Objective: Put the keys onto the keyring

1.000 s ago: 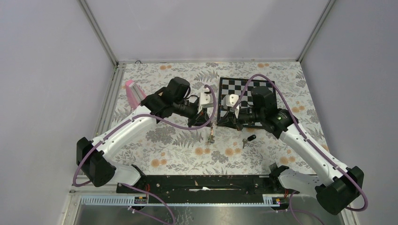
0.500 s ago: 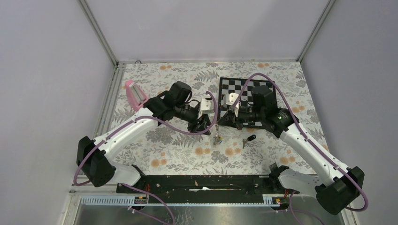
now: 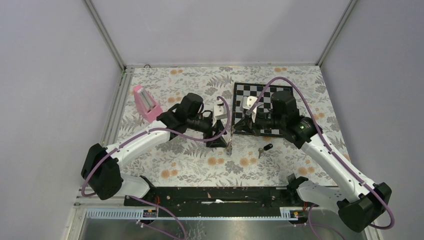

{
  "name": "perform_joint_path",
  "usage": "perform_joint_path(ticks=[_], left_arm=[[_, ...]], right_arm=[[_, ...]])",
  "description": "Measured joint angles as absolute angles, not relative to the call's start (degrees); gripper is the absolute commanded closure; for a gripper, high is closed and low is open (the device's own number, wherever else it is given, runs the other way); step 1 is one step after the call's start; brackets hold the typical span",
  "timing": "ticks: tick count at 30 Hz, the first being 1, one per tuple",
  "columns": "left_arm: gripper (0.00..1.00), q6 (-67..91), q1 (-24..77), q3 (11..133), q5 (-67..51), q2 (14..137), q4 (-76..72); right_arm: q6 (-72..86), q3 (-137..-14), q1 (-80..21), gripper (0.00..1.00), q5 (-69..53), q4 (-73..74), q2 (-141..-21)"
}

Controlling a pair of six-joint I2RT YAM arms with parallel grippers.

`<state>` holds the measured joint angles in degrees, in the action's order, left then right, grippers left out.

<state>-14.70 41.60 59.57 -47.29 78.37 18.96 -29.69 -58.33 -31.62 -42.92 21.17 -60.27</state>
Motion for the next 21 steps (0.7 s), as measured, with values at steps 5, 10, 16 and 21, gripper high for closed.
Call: perform_joint_path(ticks=[5, 10, 16, 21], left_arm=[[0.28, -8.99, 41.54, 58.61, -47.77, 78.48, 12.73], [0.26, -4.89, 41.52, 56.34, -50.19, 79.72, 7.51], [0.30, 0.05, 41.52, 55.64, -50.76, 83.13, 2.94], [0.53, 3.29, 41.50, 55.64, -51.27, 84.53, -0.36]], right_arm=[[-28.29, -58.33, -31.03, 1.00, -42.41, 20.18, -60.27], [-27.33, -58.33, -30.63, 1.00, -42.00, 19.81, -60.27], [-26.61, -58.33, -30.26, 1.00, -41.50, 19.79, -60.27], [-26.44, -58.33, -30.02, 1.00, -41.41, 19.68, -60.14]])
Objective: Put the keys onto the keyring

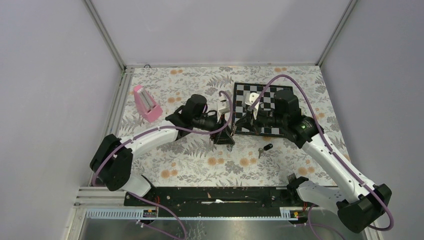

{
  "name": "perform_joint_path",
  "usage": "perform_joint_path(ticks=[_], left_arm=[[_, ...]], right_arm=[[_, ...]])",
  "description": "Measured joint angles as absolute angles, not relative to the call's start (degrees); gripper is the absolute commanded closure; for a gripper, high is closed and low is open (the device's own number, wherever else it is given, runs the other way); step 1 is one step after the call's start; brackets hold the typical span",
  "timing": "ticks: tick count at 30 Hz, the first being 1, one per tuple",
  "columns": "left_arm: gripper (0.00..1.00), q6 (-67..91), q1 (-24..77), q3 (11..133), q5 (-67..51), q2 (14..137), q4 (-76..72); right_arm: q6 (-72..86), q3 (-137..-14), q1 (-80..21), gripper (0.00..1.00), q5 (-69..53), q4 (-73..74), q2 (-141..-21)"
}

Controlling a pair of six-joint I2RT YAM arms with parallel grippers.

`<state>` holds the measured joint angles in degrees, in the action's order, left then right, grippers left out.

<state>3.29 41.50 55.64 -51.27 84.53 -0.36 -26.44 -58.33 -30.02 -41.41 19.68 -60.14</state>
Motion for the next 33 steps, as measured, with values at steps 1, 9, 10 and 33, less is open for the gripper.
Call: perform_joint_path(ticks=[1, 9, 10, 33], left_arm=[[0.60, 3.68, 41.47, 55.64, -51.48, 84.77, -0.64], [1.00, 2.15, 40.82, 56.86, -54.92, 85.01, 2.74], [1.00, 1.45, 40.49, 57.54, -54.94, 85.03, 4.62], [1.00, -15.62, 34.98, 68.16, -42.09, 86.37, 38.15]], right_arm=[[-26.41, -58.33, -29.98, 1.00, -41.41, 19.59, -60.05], [-26.11, -56.80, -29.45, 0.94, -39.40, 17.39, -57.82], [-26.13, -56.21, -29.34, 0.90, -38.50, 16.99, -57.47], [-32.95, -42.59, -26.57, 0.39, -29.04, 17.69, -48.42]])
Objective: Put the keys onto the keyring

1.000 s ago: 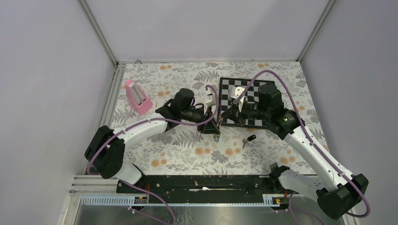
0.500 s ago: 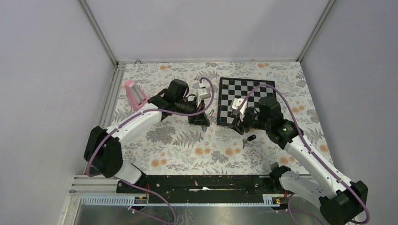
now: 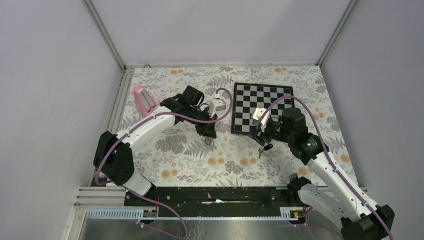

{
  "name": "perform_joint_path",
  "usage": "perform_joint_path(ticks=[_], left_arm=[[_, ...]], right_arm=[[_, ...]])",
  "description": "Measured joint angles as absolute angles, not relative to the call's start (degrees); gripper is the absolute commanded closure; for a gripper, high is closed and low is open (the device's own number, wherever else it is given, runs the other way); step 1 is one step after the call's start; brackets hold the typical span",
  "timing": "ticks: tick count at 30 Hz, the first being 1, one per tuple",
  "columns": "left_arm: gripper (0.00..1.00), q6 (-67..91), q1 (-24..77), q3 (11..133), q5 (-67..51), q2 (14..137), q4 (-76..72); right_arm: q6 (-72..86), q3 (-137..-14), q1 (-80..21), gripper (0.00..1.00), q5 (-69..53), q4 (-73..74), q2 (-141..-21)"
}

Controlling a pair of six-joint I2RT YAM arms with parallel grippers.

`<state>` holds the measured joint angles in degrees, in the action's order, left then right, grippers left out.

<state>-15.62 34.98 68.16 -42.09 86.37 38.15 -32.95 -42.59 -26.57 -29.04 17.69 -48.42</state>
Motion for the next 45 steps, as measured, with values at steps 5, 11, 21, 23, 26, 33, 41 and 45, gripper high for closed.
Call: perform_joint_path(ticks=[5, 11, 21, 23, 26, 33, 41, 45], left_arm=[[1.00, -14.61, 35.05, 72.58, -42.37, 91.37, 39.55], [1.00, -13.04, 35.62, 74.22, -47.79, 92.73, 39.99], [0.93, -12.95, 32.86, 69.84, -50.02, 92.75, 38.37], [0.92, -13.54, 31.33, 67.79, -48.75, 93.25, 38.50], [0.88, -14.44, 29.08, 65.93, -46.61, 94.94, 38.87], [0.84, -15.20, 25.26, 63.07, -40.40, 95.50, 38.35], [0.78, -14.66, 22.41, 62.83, -33.39, 96.05, 35.38], [0.72, -14.15, 20.97, 62.83, -30.00, 98.15, 34.20]], right_arm=[[-32.93, -42.46, -24.95, 0.39, -28.01, 17.43, -47.37], [-32.93, -42.33, -23.81, 0.39, -27.86, 17.28, -46.81], [-32.93, -41.80, -23.11, 0.38, -27.94, 17.28, -46.63], [-32.93, -41.74, -23.11, 0.38, -28.03, 17.28, -46.68], [-32.93, -41.52, -23.07, 0.37, -28.08, 17.30, -46.85], [-32.93, -41.28, -22.85, 0.37, -28.36, 17.28, -47.37], [-32.93, -41.04, -22.70, 0.36, -29.17, 17.30, -47.77], [-32.93, -40.93, -22.65, 0.36, -29.63, 17.30, -47.94]])
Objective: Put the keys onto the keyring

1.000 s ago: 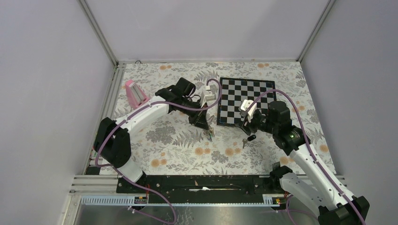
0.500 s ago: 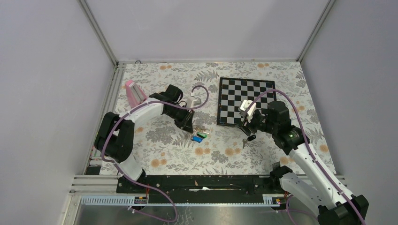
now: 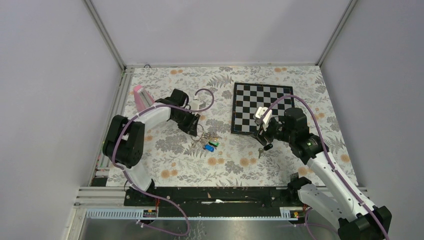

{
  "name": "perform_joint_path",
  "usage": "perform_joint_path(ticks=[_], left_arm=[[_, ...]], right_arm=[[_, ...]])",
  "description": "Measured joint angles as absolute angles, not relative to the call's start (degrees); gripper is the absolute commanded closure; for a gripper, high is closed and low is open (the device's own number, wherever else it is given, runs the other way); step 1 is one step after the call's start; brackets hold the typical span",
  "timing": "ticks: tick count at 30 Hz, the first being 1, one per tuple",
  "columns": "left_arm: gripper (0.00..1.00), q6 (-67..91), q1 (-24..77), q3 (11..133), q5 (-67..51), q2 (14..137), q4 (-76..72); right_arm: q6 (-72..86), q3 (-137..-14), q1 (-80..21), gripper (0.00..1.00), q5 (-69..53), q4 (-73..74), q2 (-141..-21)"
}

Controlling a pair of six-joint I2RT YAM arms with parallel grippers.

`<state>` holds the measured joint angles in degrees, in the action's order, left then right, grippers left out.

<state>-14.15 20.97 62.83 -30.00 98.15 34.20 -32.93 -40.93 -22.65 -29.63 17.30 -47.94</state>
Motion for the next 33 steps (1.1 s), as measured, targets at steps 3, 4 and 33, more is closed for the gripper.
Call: perform_joint_path(ticks=[3, 4, 33], left_arm=[[0.66, -13.69, 20.27, 62.83, -27.70, 99.74, 33.76], [0.63, -13.58, 20.10, 62.83, -26.98, 100.01, 33.67], [0.44, -19.59, 19.27, 53.71, -23.33, 84.27, 35.03]], right_arm=[[-32.93, -40.93, -22.55, 0.36, -29.65, 17.30, -48.05], [-32.93, -40.93, -22.48, 0.36, -29.67, 17.30, -48.07], [-33.17, -40.51, -22.31, 0.34, -30.94, 17.30, -50.02]])
